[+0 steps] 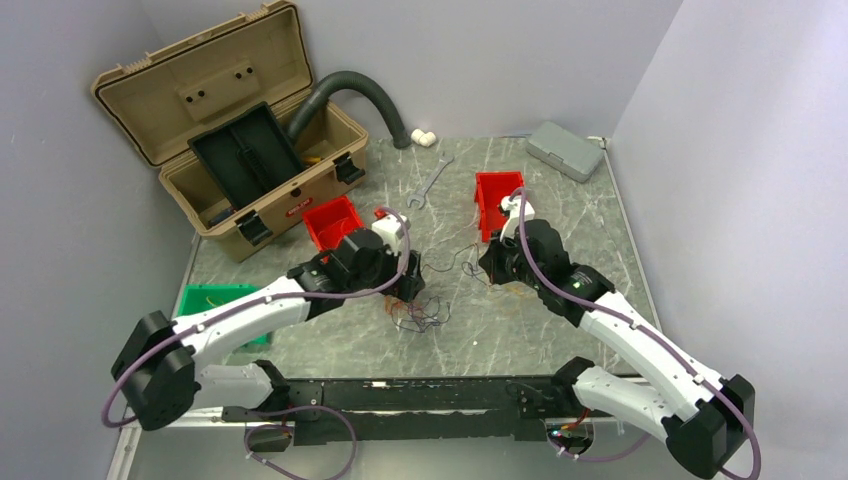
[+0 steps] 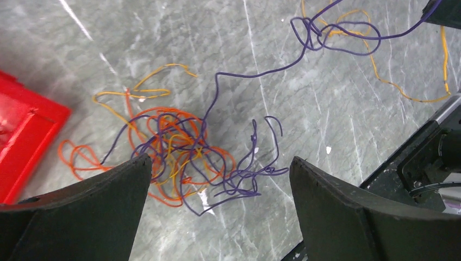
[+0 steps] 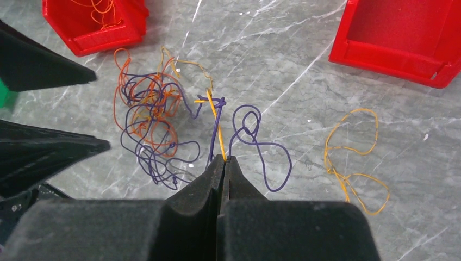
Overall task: Untangle the cables
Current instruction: Untie the cable.
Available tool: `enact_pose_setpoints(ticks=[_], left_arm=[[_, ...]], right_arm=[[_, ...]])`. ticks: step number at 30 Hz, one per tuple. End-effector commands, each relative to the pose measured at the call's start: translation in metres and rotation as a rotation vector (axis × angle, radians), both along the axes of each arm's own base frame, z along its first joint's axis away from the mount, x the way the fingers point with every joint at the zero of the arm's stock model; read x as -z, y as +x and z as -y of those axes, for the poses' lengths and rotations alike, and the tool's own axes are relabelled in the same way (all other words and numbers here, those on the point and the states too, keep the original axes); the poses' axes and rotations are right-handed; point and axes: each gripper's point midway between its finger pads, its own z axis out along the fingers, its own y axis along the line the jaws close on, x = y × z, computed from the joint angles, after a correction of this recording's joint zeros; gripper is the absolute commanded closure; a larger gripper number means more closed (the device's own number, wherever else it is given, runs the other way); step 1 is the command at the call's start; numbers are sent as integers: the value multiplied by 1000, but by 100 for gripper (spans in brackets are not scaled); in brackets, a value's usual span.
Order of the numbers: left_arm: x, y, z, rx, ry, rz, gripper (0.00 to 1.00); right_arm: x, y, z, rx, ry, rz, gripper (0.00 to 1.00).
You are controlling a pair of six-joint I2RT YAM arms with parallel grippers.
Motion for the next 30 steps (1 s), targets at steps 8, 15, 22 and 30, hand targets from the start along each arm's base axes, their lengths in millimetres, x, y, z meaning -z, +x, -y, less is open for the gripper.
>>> enact_pose_setpoints(ticks=[8, 15, 22, 30], left_arm=[[-14, 25, 71, 166, -94, 71, 1], [1, 39, 120, 257, -110, 51, 2], [13, 58, 97, 95, -31, 68, 100], [25, 47, 0, -188, -33, 25, 100]], right_arm=[[-32, -7, -11, -39, 87, 18, 100], [-43, -9, -12, -40, 121, 32, 100], [-38, -5, 11, 100, 78, 16, 100], [-11, -6, 114, 652, -111, 15, 100]])
